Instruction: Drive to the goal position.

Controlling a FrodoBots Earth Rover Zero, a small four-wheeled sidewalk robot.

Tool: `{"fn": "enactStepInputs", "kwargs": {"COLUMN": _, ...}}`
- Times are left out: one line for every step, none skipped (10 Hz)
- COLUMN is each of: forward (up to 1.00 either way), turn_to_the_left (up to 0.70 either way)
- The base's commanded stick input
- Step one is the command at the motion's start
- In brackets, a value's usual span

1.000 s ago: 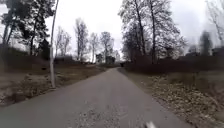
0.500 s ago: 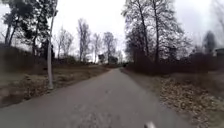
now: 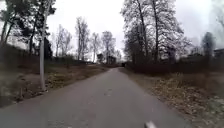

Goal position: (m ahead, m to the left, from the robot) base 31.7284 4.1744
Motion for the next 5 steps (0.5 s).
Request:
{"fn": "enactStepInputs", "kwargs": {"forward": 0.7, "turn_to_the_left": 0.0}}
{"fn": "enactStepInputs", "kwargs": {"forward": 0.7, "turn_to_the_left": 0.0}}
{"fn": "enactStepInputs", "kwargs": {"forward": 0.7, "turn_to_the_left": 0.0}}
{"fn": "enactStepInputs", "kwargs": {"forward": 0.7, "turn_to_the_left": 0.0}}
{"fn": "enactStepInputs", "kwargs": {"forward": 0.7, "turn_to_the_left": 0.0}}
